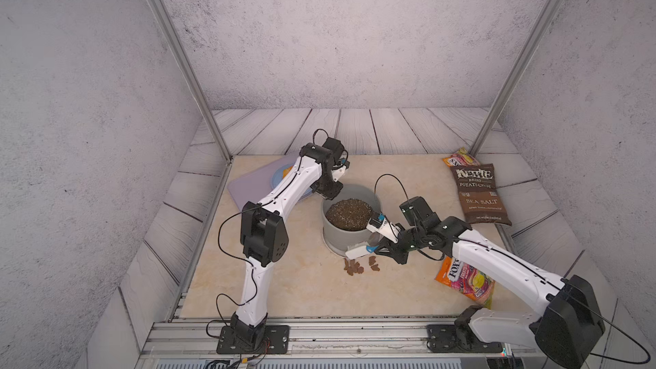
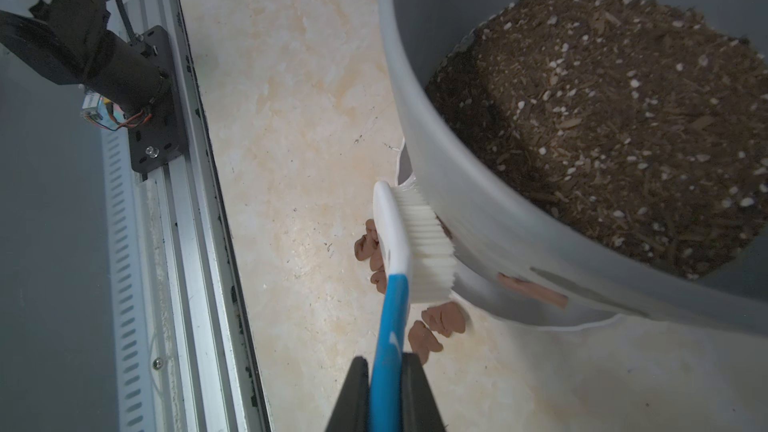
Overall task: Scrub the dried mud off the ceramic pot
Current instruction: Brush off the soil from the pot.
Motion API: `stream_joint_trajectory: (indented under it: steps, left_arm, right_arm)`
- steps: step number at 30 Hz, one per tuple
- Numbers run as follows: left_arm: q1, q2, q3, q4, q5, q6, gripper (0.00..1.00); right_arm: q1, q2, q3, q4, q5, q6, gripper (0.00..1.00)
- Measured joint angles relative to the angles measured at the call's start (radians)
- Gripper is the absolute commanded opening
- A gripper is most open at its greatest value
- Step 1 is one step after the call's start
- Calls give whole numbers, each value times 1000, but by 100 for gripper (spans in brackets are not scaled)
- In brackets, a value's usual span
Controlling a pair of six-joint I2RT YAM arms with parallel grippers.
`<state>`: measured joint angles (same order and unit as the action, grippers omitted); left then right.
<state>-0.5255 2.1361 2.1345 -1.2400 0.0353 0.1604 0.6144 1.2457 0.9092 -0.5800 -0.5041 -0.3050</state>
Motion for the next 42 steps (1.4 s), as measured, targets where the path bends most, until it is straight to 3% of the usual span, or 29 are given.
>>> stream_joint_trajectory:
  steps: [7, 15, 27, 34, 39, 42]
  left_arm:
    - [1, -1, -1, 3, 6, 8, 0]
    - [2, -2, -2, 5, 9, 19, 0]
    - [-1, -16, -13, 5, -9, 40, 30]
    - [0, -55, -13, -21, -33, 23, 57]
    - [0, -58, 16, -63, -33, -46, 61]
    - [0, -58, 43, -97, -26, -148, 62]
  right_arm:
    - [0, -57, -80, 24, 11, 71, 0]
    - [98, -127, -119, 43, 29, 162, 0]
    - [122, -176, -72, 24, 17, 175, 0]
    - [122, -152, -60, 28, 28, 164, 0]
    - [122, -150, -44, 35, 44, 154, 0]
    - [121, -150, -44, 37, 54, 150, 0]
